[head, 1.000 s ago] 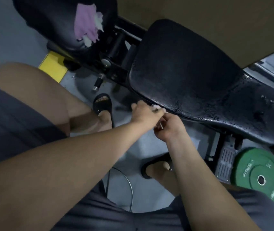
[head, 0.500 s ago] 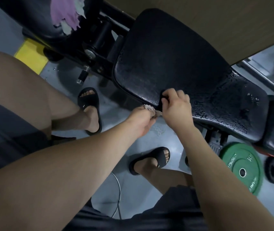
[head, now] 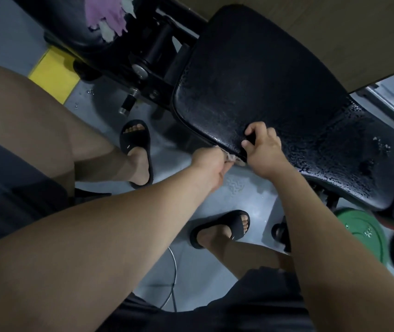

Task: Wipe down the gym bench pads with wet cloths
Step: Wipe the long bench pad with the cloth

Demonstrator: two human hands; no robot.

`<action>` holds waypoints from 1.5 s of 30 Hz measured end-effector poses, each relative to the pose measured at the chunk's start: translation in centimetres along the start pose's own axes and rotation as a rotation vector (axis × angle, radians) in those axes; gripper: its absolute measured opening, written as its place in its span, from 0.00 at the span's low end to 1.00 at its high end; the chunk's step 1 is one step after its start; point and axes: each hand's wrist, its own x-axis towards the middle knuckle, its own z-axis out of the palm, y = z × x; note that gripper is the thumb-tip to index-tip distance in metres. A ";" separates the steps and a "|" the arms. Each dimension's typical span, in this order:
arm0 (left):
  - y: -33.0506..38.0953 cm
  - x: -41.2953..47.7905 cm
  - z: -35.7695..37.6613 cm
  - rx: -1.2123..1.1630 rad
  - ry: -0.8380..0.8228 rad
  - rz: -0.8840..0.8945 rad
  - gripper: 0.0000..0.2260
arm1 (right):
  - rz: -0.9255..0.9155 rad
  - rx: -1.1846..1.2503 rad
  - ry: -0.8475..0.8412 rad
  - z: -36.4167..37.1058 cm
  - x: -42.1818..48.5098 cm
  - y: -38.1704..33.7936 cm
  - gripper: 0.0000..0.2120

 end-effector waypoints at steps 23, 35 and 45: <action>4.3 1.6 -3.7 -0.281 0.092 0.116 0.18 | 0.130 -0.236 -0.082 3.3 -0.5 -3.2 0.28; 3.1 0.8 -3.5 -0.159 0.065 0.255 0.19 | 0.155 -0.255 -0.126 2.8 -0.4 -3.9 0.29; 6.2 1.8 -3.0 -0.045 0.270 0.102 0.14 | 0.165 -0.202 -0.165 2.4 -0.2 -3.7 0.29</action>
